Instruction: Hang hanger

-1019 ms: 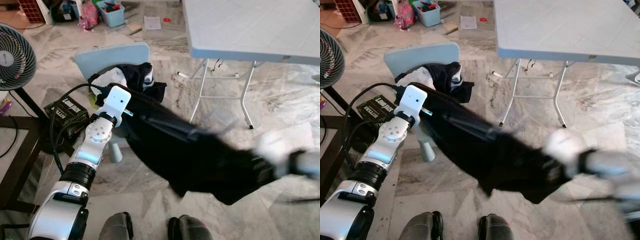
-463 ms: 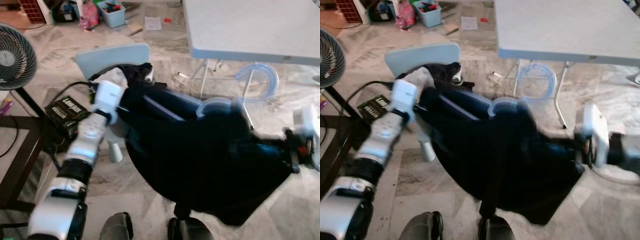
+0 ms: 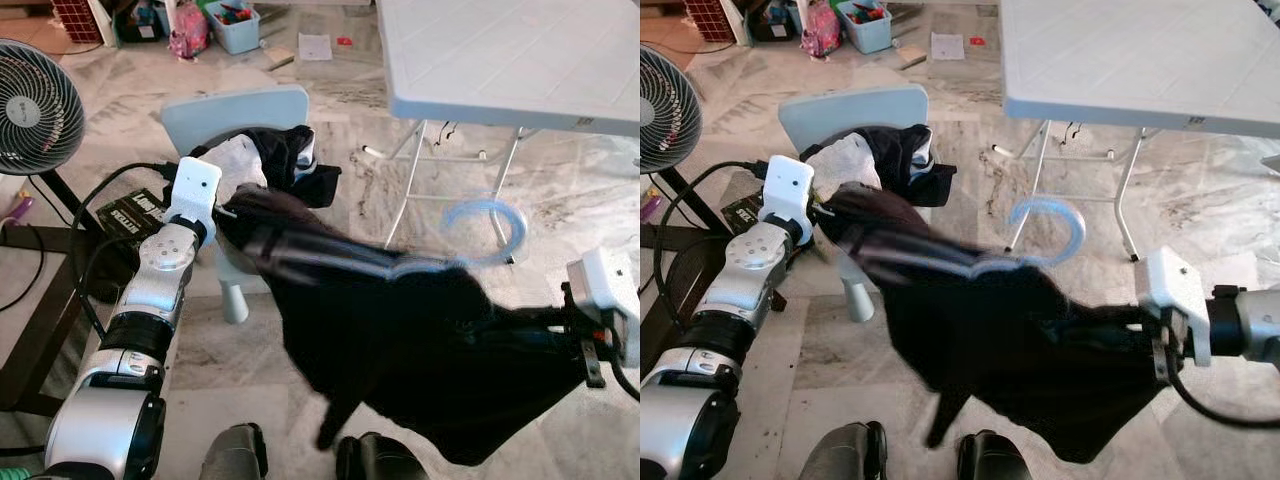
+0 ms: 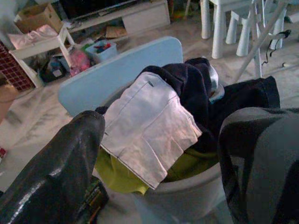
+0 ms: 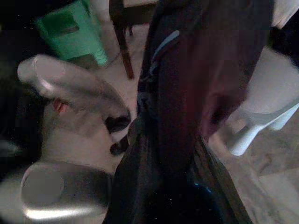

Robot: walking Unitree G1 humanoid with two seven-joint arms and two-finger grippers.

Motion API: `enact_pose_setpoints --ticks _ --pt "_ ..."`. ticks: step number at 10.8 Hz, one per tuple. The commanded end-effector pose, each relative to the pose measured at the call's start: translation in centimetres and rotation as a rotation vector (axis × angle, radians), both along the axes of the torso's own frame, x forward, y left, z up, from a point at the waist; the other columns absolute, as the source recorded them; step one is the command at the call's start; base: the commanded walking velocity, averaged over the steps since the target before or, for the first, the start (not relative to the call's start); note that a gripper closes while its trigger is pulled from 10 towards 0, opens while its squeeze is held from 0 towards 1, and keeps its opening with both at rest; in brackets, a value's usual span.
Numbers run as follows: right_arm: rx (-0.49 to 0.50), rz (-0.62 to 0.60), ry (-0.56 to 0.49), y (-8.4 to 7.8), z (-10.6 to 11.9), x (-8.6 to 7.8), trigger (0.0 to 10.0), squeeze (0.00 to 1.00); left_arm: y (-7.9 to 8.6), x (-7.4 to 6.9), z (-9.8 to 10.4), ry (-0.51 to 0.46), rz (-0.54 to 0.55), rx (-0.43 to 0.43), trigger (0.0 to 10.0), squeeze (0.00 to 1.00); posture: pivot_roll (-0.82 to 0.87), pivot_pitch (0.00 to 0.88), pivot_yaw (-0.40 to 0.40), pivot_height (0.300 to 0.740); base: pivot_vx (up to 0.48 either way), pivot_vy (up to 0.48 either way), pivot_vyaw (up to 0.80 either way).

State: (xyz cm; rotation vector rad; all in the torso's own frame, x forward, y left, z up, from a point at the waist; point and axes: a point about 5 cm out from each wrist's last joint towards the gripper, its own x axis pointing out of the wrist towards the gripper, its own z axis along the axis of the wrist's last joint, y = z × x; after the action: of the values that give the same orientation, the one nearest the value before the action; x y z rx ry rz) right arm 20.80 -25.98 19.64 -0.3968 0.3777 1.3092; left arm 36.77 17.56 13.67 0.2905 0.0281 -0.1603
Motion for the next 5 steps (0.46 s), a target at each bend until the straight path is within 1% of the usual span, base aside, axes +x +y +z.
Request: enact_pose_setpoints --ticks 1,2,3,4,5 --pt "-0.088 0.071 0.008 -0.2 0.2 -0.7 10.0 0.00 1.1 0.3 1.0 -0.041 0.061 -0.027 10.0 0.00 -0.14 0.126 -0.040 0.740 0.000 0.000 0.00" --pt "-0.121 0.124 0.024 0.1 0.1 -1.3 10.0 0.00 1.2 0.3 1.1 -0.032 0.070 -0.056 10.0 0.00 -0.14 0.126 -0.040 0.740 0.000 0.000 0.00" --pt "-0.038 0.125 -0.022 1.2 1.3 -1.0 10.0 0.00 1.6 0.5 0.9 -0.003 0.097 -0.106 10.0 0.00 -0.14 0.129 -0.038 0.740 0.000 0.000 0.00" --pt "0.133 0.085 -0.071 2.4 3.1 -0.1 10.0 0.00 1.3 0.4 0.3 0.023 0.093 -0.080 10.0 0.00 -0.14 0.129 -0.036 0.740 0.000 0.000 0.00" --pt "0.339 0.018 -0.149 3.4 5.4 1.3 10.0 0.00 -0.3 -0.1 -1.3 0.082 0.036 -0.042 10.0 0.00 -0.14 0.129 -0.036 0.740 0.000 0.000 0.00"
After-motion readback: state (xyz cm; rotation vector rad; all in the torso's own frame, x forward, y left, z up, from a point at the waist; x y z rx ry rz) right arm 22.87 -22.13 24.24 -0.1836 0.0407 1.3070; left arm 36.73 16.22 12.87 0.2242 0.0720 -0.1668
